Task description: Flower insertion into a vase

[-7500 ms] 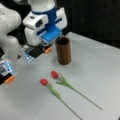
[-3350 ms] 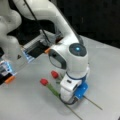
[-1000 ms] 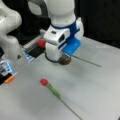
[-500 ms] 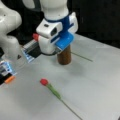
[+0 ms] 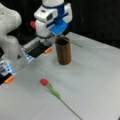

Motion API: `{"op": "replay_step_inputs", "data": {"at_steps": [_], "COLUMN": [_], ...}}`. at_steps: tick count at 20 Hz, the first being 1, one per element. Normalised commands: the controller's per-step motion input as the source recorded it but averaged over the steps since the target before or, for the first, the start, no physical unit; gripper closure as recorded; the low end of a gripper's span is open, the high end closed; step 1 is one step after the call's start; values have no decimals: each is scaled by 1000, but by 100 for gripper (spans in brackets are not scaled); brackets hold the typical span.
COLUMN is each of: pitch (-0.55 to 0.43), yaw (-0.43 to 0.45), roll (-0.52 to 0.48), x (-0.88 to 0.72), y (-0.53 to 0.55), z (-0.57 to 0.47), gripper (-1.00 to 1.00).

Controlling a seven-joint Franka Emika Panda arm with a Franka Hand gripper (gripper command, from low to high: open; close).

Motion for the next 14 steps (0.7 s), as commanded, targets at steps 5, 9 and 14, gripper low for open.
{"op": "replay_step_inputs", "data": {"at_steps": [5,9,14], "pitch": [-74,-59,-79], "yaw": [0,8,-15], "roll": [165,199,145], "x": [-651,-549,-441], "y": [318,328,373], "z": [-43,-85,-165], "gripper": [100,100,100]}}
